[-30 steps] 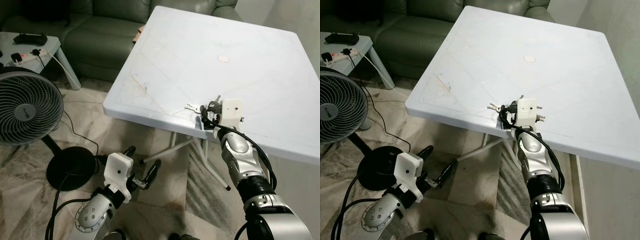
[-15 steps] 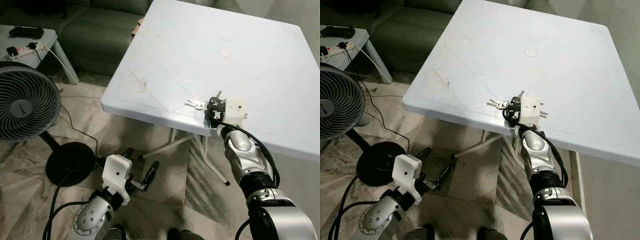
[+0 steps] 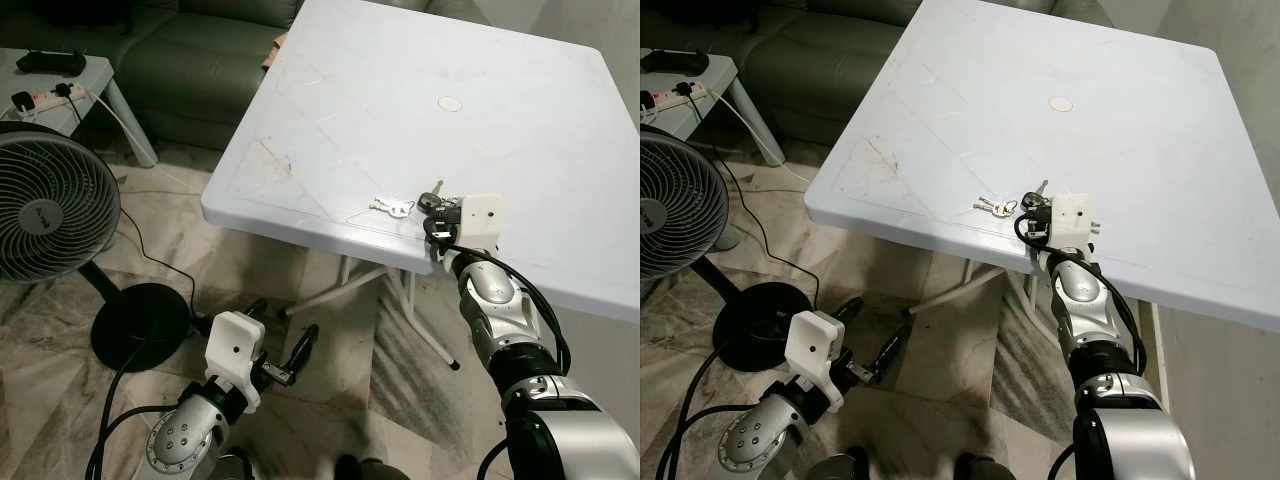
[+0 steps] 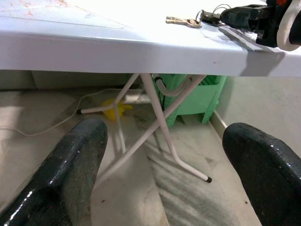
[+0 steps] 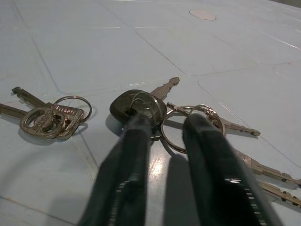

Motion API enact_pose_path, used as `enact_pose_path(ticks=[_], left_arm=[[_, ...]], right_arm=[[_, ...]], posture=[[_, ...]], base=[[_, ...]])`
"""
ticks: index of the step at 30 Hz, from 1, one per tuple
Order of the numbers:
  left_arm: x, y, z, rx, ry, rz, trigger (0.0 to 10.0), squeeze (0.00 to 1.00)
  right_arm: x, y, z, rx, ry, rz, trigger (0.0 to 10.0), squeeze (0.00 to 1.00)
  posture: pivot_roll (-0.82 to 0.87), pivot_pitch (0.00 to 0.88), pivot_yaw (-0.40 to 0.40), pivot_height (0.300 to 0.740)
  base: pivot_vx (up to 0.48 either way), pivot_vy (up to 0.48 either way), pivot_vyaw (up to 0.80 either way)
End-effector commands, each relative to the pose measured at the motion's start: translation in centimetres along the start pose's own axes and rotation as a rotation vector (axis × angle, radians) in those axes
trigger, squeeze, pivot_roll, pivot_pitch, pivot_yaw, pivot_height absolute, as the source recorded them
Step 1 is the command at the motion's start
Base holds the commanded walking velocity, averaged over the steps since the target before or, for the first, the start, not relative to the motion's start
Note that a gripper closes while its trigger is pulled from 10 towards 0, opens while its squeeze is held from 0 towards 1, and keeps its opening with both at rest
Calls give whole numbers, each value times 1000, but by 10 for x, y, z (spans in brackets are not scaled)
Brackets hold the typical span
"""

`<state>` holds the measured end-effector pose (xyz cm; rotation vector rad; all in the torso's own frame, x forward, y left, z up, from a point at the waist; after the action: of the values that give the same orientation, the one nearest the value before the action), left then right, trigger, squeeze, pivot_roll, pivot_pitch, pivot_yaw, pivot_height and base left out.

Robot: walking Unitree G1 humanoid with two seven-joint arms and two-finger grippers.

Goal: Hang keys on a hook

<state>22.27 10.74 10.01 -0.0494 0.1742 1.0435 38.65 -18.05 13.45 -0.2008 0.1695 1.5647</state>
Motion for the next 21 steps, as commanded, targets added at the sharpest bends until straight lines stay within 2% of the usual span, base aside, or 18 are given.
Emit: enact_pose_path(ticks=[1, 2, 3, 4, 5, 6, 7, 9, 10, 11, 14, 15, 17, 18, 19, 20, 21], left_arm=[[-3, 3, 1, 6, -6, -1, 10000, 0], [-3, 3, 1, 6, -6, -1, 10000, 0], [-2, 3, 1, 6, -6, 0, 10000, 0], [-2, 3, 1, 7, -6, 2, 10000, 0], [-2, 3, 1, 8, -6, 2, 10000, 0], [-2, 4, 0, 9, -7, 4, 10000, 0], [-2, 4, 0, 9, -8, 5, 10000, 0], [-2, 4, 0, 10, -7, 6, 10000, 0], [-2, 4, 0, 10, -7, 7, 10000, 0], [-2, 4, 0, 10, -7, 7, 10000, 0], [-2, 4, 0, 10, -8, 8, 10000, 0], [-2, 4, 0, 11, -10, 10, 10000, 0], [-1, 4, 0, 11, -12, 12, 10000, 0], [-1, 4, 0, 11, -13, 13, 10000, 0], [-1, 4, 0, 12, -14, 14, 10000, 0], [0, 4, 0, 12, -14, 15, 10000, 0], [0, 4, 0, 12, -14, 16, 10000, 0]], right_arm=[[-4, 0, -2, 1, 12, 1, 0, 0], [-4, 0, -2, 1, 12, 1, 0, 0], [-4, 0, -2, 1, 13, 2, 1137, 0], [-4, 1, -2, 1, 14, 6, 3569, 0], [-3, 1, -2, 1, 15, 8, 3569, 0], [-3, 1, -2, -1, 16, 13, 4510, 0], [-3, 1, -2, -4, 20, 17, 4902, 0], [-2, 1, -2, -5, 21, 18, 7451, 0], [-3, 1, -2, -6, 20, 19, 7451, 0], [-3, 1, -2, -7, 21, 20, 8667, 0], [-3, 1, -2, -9, 21, 21, 8549, 0], [-3, 1, -1, -13, 21, 23, 9059, 0], [-4, 1, 0, -18, 22, 29, 8941, 0], [-5, 0, 1, -21, 20, 31, 5490, 0], [-6, 0, 1, -22, 24, 30, 471, 0], [-6, 0, 1, -21, 26, 30, 471, 0], [-8, 0, 1, -24, 25, 26, 0, 0]], posture=[[113, 231, -82, 740], [113, 231, -82, 740], [114, 233, -83, 740], [114, 234, -83, 740], [114, 234, -83, 740], [114, 236, -83, 740], [115, 235, -84, 740], [114, 236, -84, 740], [114, 235, -84, 740], [114, 235, -84, 740], [114, 236, -84, 740], [114, 236, -84, 740], [114, 236, -84, 740], [115, 235, -85, 740], [115, 234, -86, 740], [115, 234, -86, 740], [115, 234, -86, 740]], base=[[0, 0, 0], [0, 0, 0], [0, 0, 0], [0, 0, 0], [0, 0, 0], [0, 0, 0], [0, 0, 0], [0, 0, 0], [0, 0, 0], [0, 0, 0], [0, 0, 0], [0, 0, 0], [0, 0, 0], [0, 0, 0], [0, 0, 0], [0, 0, 0], [0, 0, 0]])
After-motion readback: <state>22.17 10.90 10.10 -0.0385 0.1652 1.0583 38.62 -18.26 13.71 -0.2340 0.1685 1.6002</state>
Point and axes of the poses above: a point about 5 cm out from each wrist's last joint towards the gripper, its own y axis pointing back from the gripper into the wrist, its own z axis along the axis of the wrist's last joint, x = y × z, the point moved 1 cm from there along -y, pointing out of the wrist towards the gripper, and after that the axes turned 8 degrees about y, right-handed, at the moved point
